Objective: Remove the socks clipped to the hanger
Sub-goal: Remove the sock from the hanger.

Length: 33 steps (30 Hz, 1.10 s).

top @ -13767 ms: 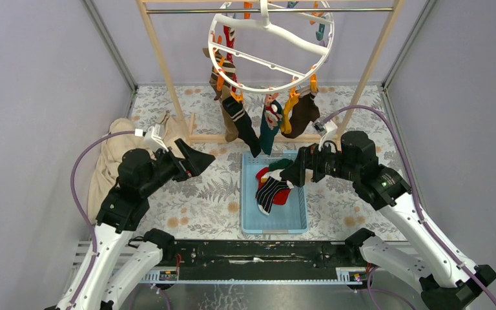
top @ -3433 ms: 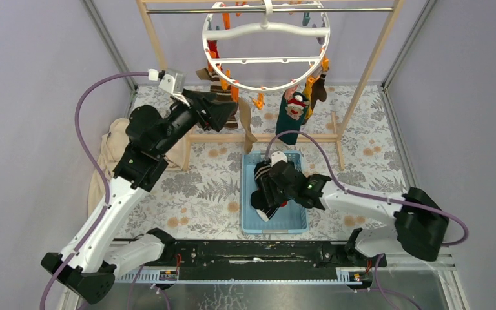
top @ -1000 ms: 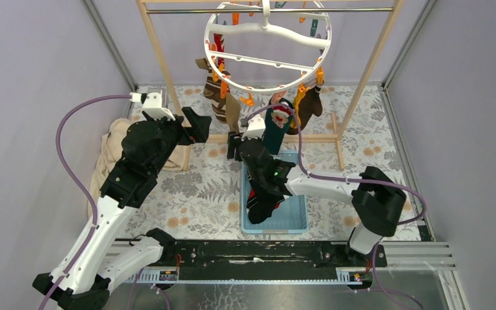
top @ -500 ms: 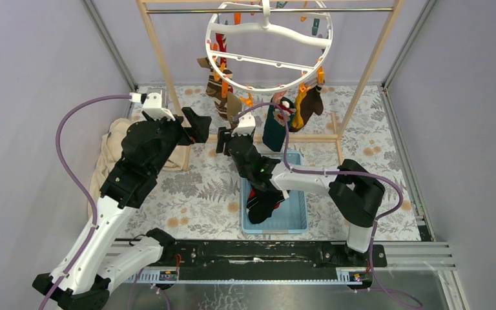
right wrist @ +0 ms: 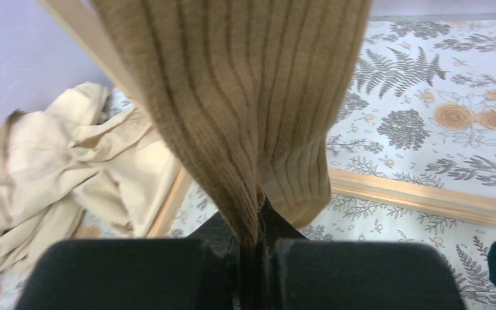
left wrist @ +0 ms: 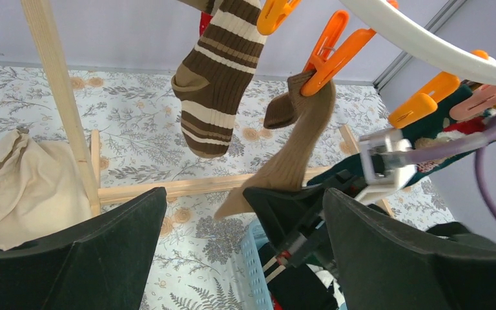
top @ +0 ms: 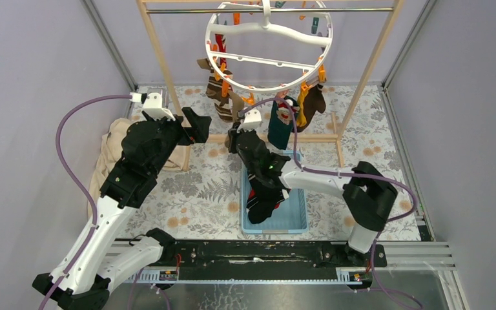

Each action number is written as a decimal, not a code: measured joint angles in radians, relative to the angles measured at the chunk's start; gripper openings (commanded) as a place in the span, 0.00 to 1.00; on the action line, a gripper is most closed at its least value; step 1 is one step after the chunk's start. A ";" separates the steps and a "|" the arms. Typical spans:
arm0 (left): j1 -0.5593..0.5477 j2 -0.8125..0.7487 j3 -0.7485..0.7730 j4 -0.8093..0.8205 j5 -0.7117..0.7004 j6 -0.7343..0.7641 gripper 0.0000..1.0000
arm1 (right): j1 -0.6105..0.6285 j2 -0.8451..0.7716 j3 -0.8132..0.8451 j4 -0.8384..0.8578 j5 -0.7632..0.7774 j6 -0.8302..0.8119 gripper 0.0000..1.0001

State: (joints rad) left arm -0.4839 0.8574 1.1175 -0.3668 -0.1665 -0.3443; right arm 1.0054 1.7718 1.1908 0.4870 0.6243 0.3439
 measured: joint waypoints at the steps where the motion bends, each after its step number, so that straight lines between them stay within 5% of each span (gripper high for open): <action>1: 0.000 0.000 0.000 0.000 0.000 0.002 0.99 | 0.000 -0.026 -0.011 -0.009 -0.026 -0.004 0.00; 11: 0.000 0.010 0.019 0.002 0.034 0.012 0.99 | -0.005 -0.307 -0.106 -0.116 -0.260 0.001 0.00; 20: 0.000 0.038 0.045 0.033 0.217 0.004 0.99 | -0.006 -0.444 -0.115 -0.306 -0.448 0.017 0.00; 33: 0.000 0.068 0.143 0.047 0.335 -0.020 0.99 | -0.007 -0.560 -0.075 -0.515 -0.528 0.011 0.00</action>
State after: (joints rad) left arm -0.4839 0.9257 1.2606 -0.3199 0.1680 -0.3641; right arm 0.9981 1.2121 1.1156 -0.0284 0.0959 0.3550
